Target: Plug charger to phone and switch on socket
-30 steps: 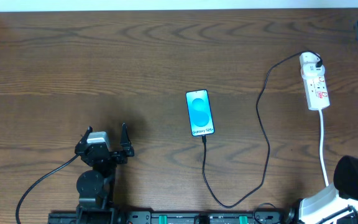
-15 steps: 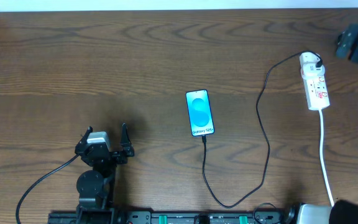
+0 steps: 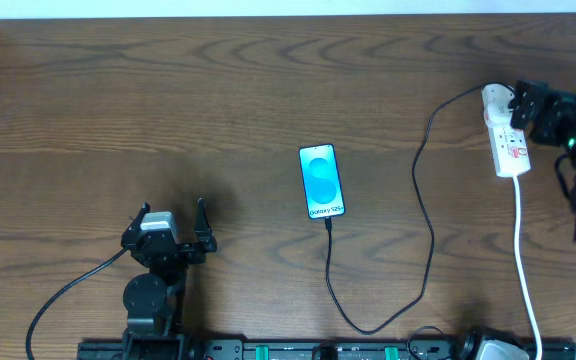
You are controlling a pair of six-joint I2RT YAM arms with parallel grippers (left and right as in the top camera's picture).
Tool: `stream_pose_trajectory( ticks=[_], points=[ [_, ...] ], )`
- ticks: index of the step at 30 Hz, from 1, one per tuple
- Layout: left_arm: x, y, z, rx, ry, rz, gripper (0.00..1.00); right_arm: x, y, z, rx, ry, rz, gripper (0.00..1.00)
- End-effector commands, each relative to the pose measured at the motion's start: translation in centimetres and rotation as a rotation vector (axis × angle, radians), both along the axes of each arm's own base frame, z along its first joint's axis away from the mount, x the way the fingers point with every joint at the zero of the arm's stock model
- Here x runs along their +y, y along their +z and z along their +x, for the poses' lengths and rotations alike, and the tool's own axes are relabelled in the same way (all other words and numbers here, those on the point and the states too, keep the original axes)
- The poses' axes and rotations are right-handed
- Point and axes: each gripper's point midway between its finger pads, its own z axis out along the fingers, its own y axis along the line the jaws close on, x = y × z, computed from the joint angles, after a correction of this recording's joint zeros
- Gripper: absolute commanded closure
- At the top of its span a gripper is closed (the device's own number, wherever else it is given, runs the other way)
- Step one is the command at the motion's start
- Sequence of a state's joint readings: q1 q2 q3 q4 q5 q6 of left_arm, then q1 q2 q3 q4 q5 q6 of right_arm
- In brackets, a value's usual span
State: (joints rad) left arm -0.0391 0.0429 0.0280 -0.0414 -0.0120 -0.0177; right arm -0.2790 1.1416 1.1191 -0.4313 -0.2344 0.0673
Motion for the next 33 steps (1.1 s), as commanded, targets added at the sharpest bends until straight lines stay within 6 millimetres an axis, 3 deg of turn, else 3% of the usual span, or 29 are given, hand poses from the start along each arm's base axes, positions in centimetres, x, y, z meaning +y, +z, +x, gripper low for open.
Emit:
stream_pose_trajectory(
  ticks=[1, 8, 16, 27, 33],
  points=[
    [0.1, -1.6, -0.1, 0.044, 0.002, 0.015, 0.05, 1.5, -0.4, -1.1, -0.058, 0.033, -0.005, 0.01],
    [0.1, -1.6, -0.1, 0.044, 0.002, 0.015, 0.05, 4.3, -1.2, -3.2, -0.204, 0.099, -0.039, 0.01],
    [0.1, -1.6, -0.1, 0.044, 0.002, 0.015, 0.05, 5.8, -3.6, -5.6, -0.293, 0.130, -0.057, 0.01],
    [0.1, -1.6, -0.1, 0.044, 0.002, 0.015, 0.05, 6.1, -7.2, -8.9, -0.381, 0.074, -0.095, 0.01],
    [0.1, -1.6, -0.1, 0.044, 0.002, 0.015, 0.05, 6.2, -8.2, -10.5, -0.440, 0.055, -0.106, 0.01]
  ],
)
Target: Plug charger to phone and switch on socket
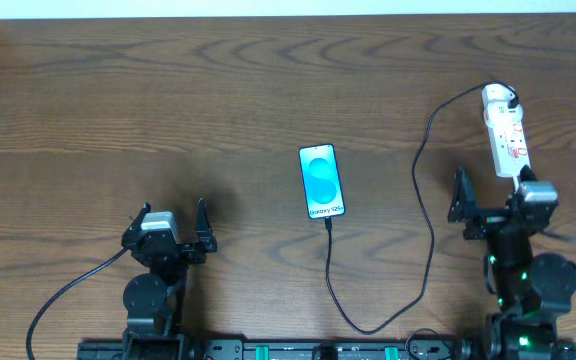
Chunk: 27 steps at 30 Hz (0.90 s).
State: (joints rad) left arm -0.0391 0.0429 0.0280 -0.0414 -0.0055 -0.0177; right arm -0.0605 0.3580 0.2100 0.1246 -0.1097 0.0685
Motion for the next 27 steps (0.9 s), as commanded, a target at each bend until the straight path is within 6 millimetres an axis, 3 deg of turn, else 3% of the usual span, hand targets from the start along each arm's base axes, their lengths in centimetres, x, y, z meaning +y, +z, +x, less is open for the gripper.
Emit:
stream_pose_trajectory(
  ticks=[1, 10, 21, 27],
  points=[
    [0.2, -1.6, -0.1, 0.043, 0.008, 0.016, 0.05, -0.4, -0.5, -0.7, -0.033, -0.037, 0.004, 0.01],
    [0.2, -1.6, -0.1, 0.043, 0.008, 0.016, 0.05, -0.2, -3.7, -1.8, -0.068, -0.029, 0.004, 0.01],
    [0.2, -1.6, -0.1, 0.043, 0.008, 0.016, 0.05, -0.9, -6.8, -2.3, 0.056, -0.073, 0.003, 0.01],
    [0.2, -1.6, -0.1, 0.043, 0.008, 0.016, 0.05, -1.0, -6.8, -2.3, 0.055, -0.079, -0.009, 0.01]
  ],
)
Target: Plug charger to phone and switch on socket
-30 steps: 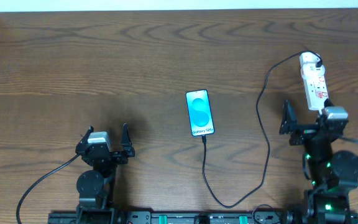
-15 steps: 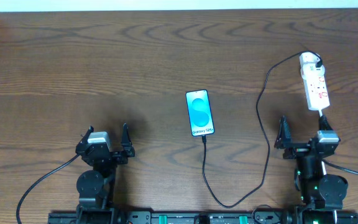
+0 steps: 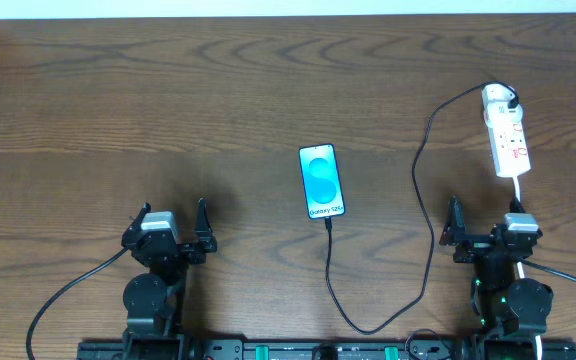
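Observation:
The phone lies face up mid-table, its screen lit blue. A black charger cable is plugged into the phone's near end, loops toward the front edge and runs up to the white socket strip at the far right, where its plug sits in the top outlet. My left gripper rests open at the front left. At the front right, my right gripper stands open, well short of the strip.
The strip's white lead runs down past my right arm toward the front edge. A black cable trails from the left arm's base. Dark rails line the front edge.
My right arm has drawn back a little further toward the front edge and sits lower. The phone, cable, socket strip and left arm are unchanged.
First my right gripper was at the top of the socket strip at the far right, with the phone lit and the cable plugged in. Then it stood below the strip, near the front. Now it rests at the front right. The left arm never moved.

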You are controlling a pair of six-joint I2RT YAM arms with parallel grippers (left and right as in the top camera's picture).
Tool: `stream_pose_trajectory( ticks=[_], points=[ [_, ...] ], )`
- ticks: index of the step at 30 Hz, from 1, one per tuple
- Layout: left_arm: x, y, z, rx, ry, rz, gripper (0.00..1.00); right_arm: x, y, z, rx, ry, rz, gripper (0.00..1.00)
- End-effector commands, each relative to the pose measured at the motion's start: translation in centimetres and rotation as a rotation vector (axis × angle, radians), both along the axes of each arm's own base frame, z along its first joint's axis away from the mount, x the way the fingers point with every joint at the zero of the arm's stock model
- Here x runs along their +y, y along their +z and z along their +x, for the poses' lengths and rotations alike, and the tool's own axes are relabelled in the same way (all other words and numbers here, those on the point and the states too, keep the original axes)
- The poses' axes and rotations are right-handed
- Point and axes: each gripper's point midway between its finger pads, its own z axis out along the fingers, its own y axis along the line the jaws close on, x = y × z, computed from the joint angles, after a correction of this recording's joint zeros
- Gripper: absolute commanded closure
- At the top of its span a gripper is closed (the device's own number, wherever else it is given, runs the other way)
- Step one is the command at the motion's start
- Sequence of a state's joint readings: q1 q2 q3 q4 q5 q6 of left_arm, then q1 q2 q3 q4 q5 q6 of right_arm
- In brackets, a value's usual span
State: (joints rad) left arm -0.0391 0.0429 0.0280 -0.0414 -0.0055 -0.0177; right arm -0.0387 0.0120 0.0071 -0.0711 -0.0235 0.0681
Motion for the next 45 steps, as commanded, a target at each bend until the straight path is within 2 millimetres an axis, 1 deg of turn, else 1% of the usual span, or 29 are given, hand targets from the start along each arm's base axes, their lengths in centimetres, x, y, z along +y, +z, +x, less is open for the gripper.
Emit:
stream_pose_trajectory(
  ticks=[1, 23, 29, 36, 45],
  points=[
    [0.2, -1.6, -0.1, 0.043, 0.008, 0.016, 0.05, -0.2, -0.1, 0.0, 0.002, -0.014, -0.008, 0.01],
    [0.2, -1.6, -0.1, 0.043, 0.008, 0.016, 0.05, -0.1, -0.1, 0.0, 0.003, -0.009, -0.034, 0.01],
    [0.2, -1.6, -0.1, 0.043, 0.008, 0.016, 0.05, 0.6, -0.1, 0.0, 0.002, 0.023, -0.055, 0.01],
    [0.2, -1.6, -0.1, 0.043, 0.008, 0.016, 0.05, 1.6, -0.1, -0.1, 0.000, 0.066, -0.121, 0.01],
    [0.2, -1.6, -0.1, 0.043, 0.008, 0.016, 0.05, 1.7, -0.1, -0.1, -0.001, 0.071, -0.119, 0.01]
  ],
)
